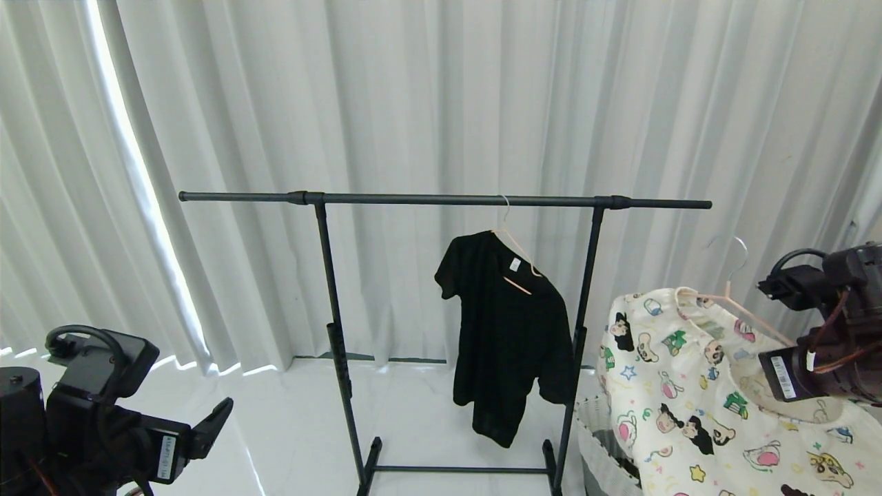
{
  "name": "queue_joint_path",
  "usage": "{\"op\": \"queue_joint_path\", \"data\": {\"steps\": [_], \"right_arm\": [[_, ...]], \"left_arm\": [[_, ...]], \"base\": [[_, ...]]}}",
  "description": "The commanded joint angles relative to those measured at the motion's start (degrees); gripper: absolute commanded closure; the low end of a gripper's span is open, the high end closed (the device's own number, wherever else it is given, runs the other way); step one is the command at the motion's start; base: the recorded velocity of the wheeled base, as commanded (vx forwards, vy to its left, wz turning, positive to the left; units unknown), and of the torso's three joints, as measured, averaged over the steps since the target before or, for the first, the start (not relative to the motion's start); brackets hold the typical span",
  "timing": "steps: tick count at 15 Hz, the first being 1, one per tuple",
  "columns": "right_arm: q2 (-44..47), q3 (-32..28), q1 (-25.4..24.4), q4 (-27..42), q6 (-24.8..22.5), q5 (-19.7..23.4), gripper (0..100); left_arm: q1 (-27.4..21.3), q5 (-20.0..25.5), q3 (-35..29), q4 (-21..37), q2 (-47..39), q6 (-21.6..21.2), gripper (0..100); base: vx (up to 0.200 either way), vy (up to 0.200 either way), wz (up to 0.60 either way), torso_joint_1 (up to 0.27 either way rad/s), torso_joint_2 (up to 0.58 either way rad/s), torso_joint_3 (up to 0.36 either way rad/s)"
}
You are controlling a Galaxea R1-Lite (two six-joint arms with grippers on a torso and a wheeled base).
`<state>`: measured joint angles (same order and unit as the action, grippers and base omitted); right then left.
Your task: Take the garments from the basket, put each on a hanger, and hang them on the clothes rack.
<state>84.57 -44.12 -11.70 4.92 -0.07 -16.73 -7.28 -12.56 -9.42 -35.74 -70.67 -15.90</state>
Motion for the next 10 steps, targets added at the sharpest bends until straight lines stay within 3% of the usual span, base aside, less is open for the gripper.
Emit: {"op": "queue_joint_path", "data": {"steps": [1,5,10], "right_arm": [[3.7,-3.4,-0.5,-0.2,0.2,-0.1,100],[4.0,-4.2,-0.5,-1.9,0.0,-0.2,100],[4.3,-4.3,-0.5,-2.5,-1.2,-0.2,100]], "left_arm": [[-0.4,0.0,-0.1,0.0,0.3,-0.4,0],[-3.4,0.3,0.5,-0.1,1.2,-0.4,0],[-3.8,0.3,0.1,0.0,1.6,-0.4,0]], "base": [[0.000,0.000,0.00,0.000,0.00,0.000],[0.200,0.000,0.00,0.001,0.00,0.001],[0.200,0.000,0.00,0.002,0.00,0.003]]}}
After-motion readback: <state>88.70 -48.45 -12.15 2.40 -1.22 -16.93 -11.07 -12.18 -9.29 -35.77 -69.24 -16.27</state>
